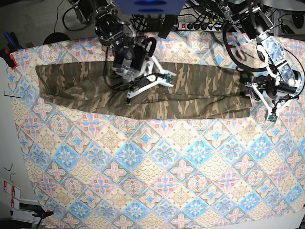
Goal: Fold the T-shirt properly
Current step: 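Grasp the strip's end with the right gripper and lift it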
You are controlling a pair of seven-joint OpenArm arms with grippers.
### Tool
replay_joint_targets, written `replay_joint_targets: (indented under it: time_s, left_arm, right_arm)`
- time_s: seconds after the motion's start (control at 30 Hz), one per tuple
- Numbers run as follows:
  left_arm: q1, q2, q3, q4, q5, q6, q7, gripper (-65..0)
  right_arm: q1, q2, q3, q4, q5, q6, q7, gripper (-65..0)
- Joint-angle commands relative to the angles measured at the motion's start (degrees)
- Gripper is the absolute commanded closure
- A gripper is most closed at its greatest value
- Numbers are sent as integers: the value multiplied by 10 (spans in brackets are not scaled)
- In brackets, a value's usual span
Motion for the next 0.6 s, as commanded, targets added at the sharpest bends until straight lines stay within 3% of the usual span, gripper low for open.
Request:
replay_joint_targets:
  time_s: [0.0,0.3,0.57]
  left_arm:
    - [-7,-7,0,8,-2,3,-7,-368]
    - [-4,-7,0,8,-2,3,-5,-371]
    - [-3,-7,0,8,-1,3,-4,-371]
  right_arm:
    - [16,-1,-1,7,-2,-1,3,-11]
    - [30,5,0,1,-2,-1,3,-20]
    - [34,5,-2,1,-3,-1,3,-163]
